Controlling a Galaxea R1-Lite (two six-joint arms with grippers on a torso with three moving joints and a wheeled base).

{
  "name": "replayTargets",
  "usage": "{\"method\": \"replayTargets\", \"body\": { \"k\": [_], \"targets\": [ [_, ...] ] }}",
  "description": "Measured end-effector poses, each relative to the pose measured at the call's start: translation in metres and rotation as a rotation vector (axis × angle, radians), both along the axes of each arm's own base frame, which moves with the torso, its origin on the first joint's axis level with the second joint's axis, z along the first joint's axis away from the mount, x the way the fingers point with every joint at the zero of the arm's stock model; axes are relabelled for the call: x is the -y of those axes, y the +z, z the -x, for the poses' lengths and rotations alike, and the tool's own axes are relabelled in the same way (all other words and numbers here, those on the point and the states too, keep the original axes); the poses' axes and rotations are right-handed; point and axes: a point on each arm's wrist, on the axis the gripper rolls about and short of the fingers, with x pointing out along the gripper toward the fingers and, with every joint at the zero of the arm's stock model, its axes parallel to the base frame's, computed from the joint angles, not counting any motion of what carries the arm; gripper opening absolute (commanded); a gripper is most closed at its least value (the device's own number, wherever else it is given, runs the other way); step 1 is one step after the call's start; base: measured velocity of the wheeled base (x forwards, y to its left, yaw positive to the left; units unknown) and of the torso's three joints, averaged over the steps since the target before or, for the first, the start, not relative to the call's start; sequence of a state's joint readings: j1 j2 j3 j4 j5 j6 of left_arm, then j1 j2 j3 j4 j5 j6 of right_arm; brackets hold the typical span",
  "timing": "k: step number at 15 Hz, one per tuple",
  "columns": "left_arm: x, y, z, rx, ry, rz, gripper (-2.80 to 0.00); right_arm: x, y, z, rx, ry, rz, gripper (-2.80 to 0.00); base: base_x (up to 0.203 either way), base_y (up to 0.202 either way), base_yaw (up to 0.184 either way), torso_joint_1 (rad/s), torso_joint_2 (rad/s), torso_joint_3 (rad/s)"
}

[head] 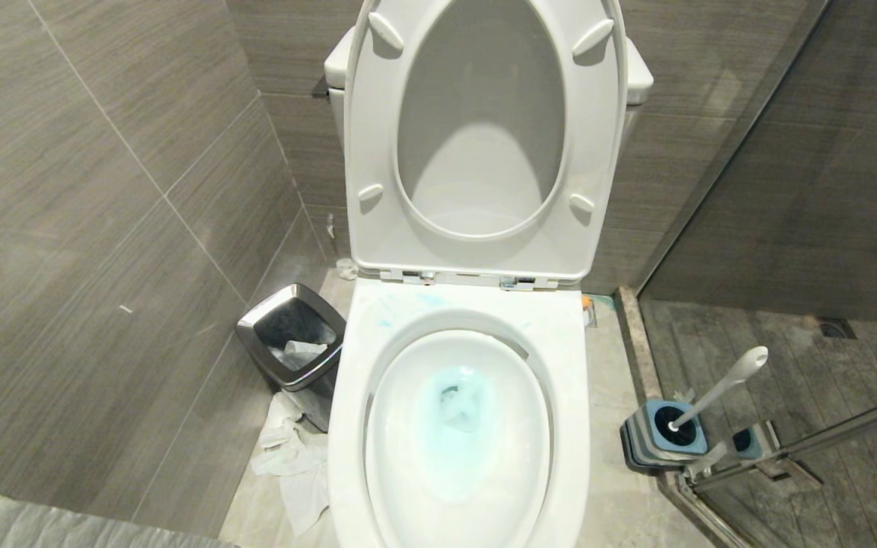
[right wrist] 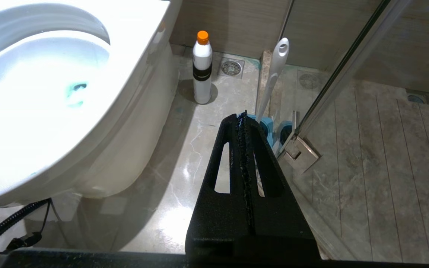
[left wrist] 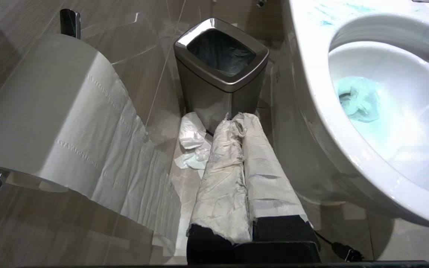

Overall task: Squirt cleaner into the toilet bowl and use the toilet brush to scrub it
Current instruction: Flush the toilet

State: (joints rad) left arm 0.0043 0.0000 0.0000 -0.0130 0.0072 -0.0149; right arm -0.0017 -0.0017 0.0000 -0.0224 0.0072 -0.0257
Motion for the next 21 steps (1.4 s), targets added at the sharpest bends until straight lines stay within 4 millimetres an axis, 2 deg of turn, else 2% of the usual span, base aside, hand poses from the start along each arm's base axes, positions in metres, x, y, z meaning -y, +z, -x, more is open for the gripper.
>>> {"method": "replayTargets", "body": {
  "k": [21],
  "targets": [
    [0.0000, 0.0000, 0.0000, 0.000, 0.000, -0.002, -2.80, 0.0000, 0.0000, 0.0000, -0.001, -0.001, 0.000, -2.80, 0.000, 0.000, 0.000, 0.000, 0.00, 0.000]
  ]
}}
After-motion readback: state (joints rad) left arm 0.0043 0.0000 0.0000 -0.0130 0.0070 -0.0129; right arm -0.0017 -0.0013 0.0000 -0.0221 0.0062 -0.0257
